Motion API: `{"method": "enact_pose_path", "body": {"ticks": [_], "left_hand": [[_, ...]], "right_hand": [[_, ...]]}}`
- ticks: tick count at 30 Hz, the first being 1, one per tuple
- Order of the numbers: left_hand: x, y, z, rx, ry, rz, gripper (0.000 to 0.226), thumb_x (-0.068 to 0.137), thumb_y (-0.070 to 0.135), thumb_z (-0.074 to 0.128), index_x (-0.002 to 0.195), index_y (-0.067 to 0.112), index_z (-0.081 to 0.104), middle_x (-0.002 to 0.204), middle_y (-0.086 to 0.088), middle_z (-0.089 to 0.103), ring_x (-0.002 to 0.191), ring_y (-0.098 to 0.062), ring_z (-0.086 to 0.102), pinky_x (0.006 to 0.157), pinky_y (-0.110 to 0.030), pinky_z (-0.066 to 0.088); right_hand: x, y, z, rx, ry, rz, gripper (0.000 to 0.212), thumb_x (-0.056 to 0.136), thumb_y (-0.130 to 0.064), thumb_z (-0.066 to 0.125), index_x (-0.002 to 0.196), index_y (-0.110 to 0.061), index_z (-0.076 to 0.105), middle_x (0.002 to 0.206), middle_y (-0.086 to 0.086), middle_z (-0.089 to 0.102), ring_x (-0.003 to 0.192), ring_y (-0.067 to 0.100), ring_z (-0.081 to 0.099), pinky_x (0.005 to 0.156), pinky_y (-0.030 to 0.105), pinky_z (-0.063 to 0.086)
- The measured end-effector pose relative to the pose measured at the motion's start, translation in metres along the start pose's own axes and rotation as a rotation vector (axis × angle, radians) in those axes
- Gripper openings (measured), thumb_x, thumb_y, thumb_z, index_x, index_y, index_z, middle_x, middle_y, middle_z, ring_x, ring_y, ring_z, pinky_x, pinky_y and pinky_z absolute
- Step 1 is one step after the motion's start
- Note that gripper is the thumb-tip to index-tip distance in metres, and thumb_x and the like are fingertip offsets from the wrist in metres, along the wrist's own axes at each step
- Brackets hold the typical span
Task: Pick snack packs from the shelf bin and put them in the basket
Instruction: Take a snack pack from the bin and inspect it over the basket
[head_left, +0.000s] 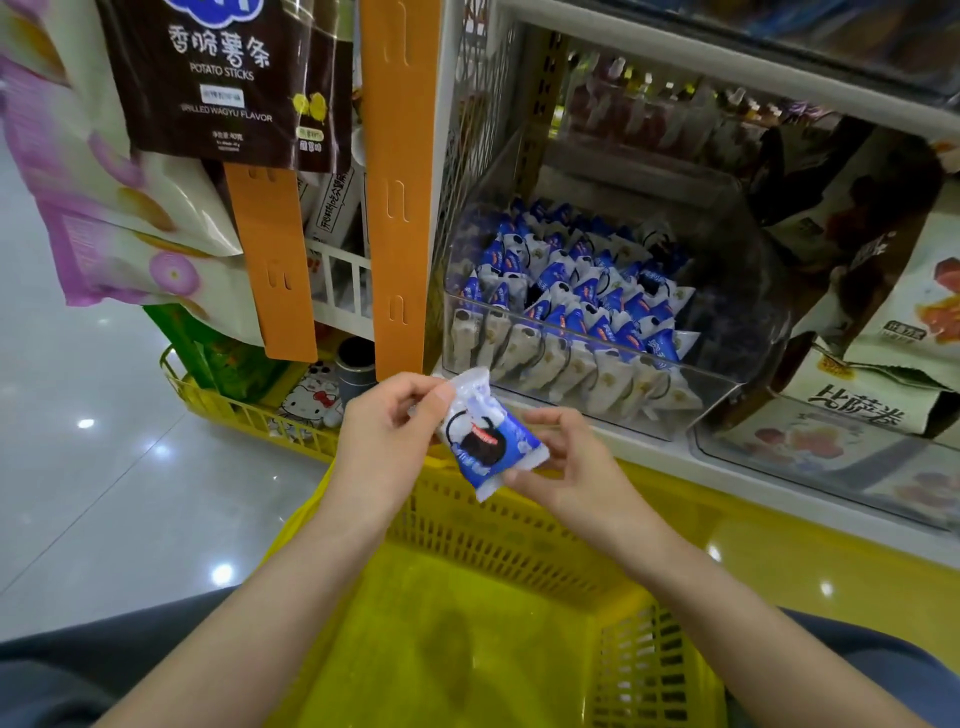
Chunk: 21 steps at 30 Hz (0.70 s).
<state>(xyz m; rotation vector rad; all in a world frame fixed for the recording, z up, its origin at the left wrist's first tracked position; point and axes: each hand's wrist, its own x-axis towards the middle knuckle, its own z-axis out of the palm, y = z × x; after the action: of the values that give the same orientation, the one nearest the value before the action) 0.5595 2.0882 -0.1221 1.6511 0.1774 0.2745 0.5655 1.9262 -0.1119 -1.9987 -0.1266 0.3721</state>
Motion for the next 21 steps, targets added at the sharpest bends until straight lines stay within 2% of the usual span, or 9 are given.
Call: {"method": "enact_pose_path", "body": {"ticks": [2,3,7,9,10,12,15,19,21], "left_hand": [[0.001,-0.001,-0.002,0.140,-0.036,0.088,0.016,0.088,0.018,0.059,0.076,0.026,0.064,0.071,0.010,0.065,0.064,0.002,0.056,0.059,-0.012,0.045],[0.000,0.000,-0.001,0.200,-0.059,0.130,0.018,0.087,0.018,0.059,0.073,0.029,0.063,0.070,0.012,0.064,0.065,0.003,0.055,0.060,-0.011,0.043],[-0.009,0.002,0.005,0.304,-0.160,0.191,0.023,0.086,0.018,0.062,0.070,0.034,0.060,0.067,0.019,0.062,0.070,0.005,0.056,0.060,-0.008,0.040],[-0.010,0.002,0.007,0.299,-0.176,0.169,0.019,0.086,0.020,0.061,0.071,0.033,0.059,0.069,0.016,0.063,0.072,0.005,0.057,0.060,-0.008,0.040],[-0.010,0.002,0.007,0.283,-0.183,0.142,0.016,0.087,0.022,0.059,0.073,0.030,0.059,0.071,0.013,0.063,0.073,0.001,0.058,0.062,-0.011,0.042],[-0.009,0.002,0.007,0.238,-0.203,0.088,0.014,0.088,0.024,0.057,0.075,0.022,0.061,0.074,0.005,0.065,0.076,-0.015,0.062,0.066,-0.030,0.049],[-0.008,0.003,0.006,0.234,-0.225,0.076,0.017,0.089,0.025,0.057,0.075,0.017,0.061,0.074,-0.007,0.066,0.078,-0.032,0.061,0.071,-0.048,0.049],[-0.008,0.003,0.009,0.191,-0.212,0.039,0.013,0.088,0.024,0.058,0.075,0.020,0.059,0.076,-0.003,0.064,0.082,-0.029,0.061,0.079,-0.053,0.050],[-0.007,0.001,0.008,0.201,-0.140,0.024,0.013,0.088,0.021,0.058,0.076,0.024,0.055,0.075,0.004,0.061,0.082,-0.025,0.061,0.077,-0.048,0.051]], "right_hand": [[-0.001,0.000,0.004,-0.162,0.030,-0.160,0.051,0.079,-0.012,0.071,0.122,-0.019,0.044,0.117,-0.005,0.056,0.109,0.006,0.054,0.094,0.021,0.044],[-0.003,-0.001,0.005,-0.159,0.043,-0.223,0.047,0.080,-0.016,0.070,0.119,-0.022,0.046,0.117,-0.007,0.057,0.110,0.005,0.054,0.096,0.021,0.043],[-0.004,-0.003,0.005,-0.046,0.111,-0.301,0.008,0.085,-0.025,0.063,0.088,-0.032,0.058,0.084,-0.009,0.067,0.081,0.003,0.063,0.076,0.024,0.052],[-0.002,-0.003,0.003,-0.018,0.135,-0.279,0.008,0.087,-0.025,0.061,0.080,-0.030,0.061,0.076,-0.006,0.068,0.074,0.004,0.063,0.068,0.026,0.053],[-0.001,-0.003,0.003,-0.023,0.139,-0.271,0.009,0.087,-0.025,0.062,0.078,-0.029,0.061,0.076,-0.005,0.068,0.073,0.005,0.063,0.066,0.026,0.053],[-0.001,-0.002,0.003,-0.050,0.146,-0.275,0.010,0.086,-0.025,0.062,0.078,-0.028,0.061,0.075,-0.005,0.068,0.071,0.005,0.063,0.065,0.026,0.052],[-0.004,-0.002,0.003,-0.140,0.177,-0.360,0.006,0.087,-0.026,0.062,0.081,-0.025,0.060,0.075,-0.007,0.064,0.071,0.004,0.060,0.064,0.028,0.052],[-0.007,-0.001,0.000,-0.427,0.307,-0.517,0.007,0.087,-0.028,0.060,0.085,-0.022,0.061,0.081,-0.012,0.059,0.076,0.006,0.058,0.064,0.032,0.051],[-0.005,-0.002,-0.003,-0.431,0.401,-0.513,0.003,0.087,-0.027,0.061,0.085,-0.025,0.061,0.082,-0.014,0.060,0.079,0.003,0.058,0.063,0.025,0.050]]}}
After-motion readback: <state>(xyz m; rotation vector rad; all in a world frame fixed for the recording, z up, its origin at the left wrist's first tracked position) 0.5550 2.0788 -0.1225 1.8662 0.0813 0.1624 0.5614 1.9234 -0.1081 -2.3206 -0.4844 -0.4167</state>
